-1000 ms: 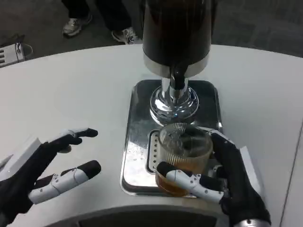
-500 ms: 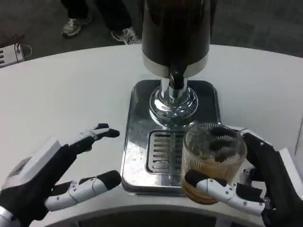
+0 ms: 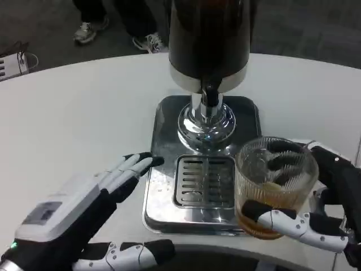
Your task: Grasp the cup under the faucet to collect the drink, then remove the cup.
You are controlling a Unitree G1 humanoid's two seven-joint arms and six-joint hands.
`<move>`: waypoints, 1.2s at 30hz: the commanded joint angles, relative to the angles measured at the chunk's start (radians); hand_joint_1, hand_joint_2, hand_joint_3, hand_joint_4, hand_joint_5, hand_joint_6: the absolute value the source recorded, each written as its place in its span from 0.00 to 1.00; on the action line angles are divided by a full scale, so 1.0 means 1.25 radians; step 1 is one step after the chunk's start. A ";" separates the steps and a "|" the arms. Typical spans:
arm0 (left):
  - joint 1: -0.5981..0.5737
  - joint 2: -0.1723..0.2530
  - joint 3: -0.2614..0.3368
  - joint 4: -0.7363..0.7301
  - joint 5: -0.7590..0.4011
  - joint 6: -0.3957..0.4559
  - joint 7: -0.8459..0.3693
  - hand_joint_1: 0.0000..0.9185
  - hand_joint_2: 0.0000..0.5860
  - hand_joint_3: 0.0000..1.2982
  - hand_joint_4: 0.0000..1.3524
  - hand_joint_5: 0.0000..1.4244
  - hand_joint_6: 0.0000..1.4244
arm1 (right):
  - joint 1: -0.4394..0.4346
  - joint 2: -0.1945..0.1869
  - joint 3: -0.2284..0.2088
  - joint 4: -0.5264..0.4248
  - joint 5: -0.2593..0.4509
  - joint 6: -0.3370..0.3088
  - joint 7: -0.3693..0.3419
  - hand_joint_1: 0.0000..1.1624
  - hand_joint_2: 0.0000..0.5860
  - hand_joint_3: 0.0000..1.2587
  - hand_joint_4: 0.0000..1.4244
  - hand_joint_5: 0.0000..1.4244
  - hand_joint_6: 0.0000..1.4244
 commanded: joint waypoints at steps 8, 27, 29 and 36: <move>0.118 -0.039 -0.021 -0.182 0.143 0.071 -0.020 0.00 0.14 0.00 0.00 0.00 0.00 | 0.021 -0.042 -0.032 -0.091 0.030 -0.038 0.055 0.82 0.45 0.95 1.00 1.00 1.00; 0.146 -0.038 -0.025 -0.261 0.194 0.143 -0.087 0.00 0.14 0.00 0.00 0.00 0.00 | 0.080 -0.055 -0.045 -0.123 0.048 -0.074 0.072 0.82 0.45 0.95 1.00 1.00 1.00; 0.142 -0.036 -0.027 -0.259 0.193 0.144 -0.090 0.00 0.14 0.00 0.00 0.00 0.00 | 0.083 -0.056 -0.045 -0.123 0.049 -0.076 0.073 0.82 0.44 0.95 1.00 1.00 1.00; 0.135 -0.029 -0.026 -0.251 0.187 0.144 -0.098 0.00 0.14 0.00 0.00 0.00 0.00 | 0.083 -0.059 -0.046 -0.122 0.048 -0.079 0.072 0.82 0.43 0.95 1.00 1.00 1.00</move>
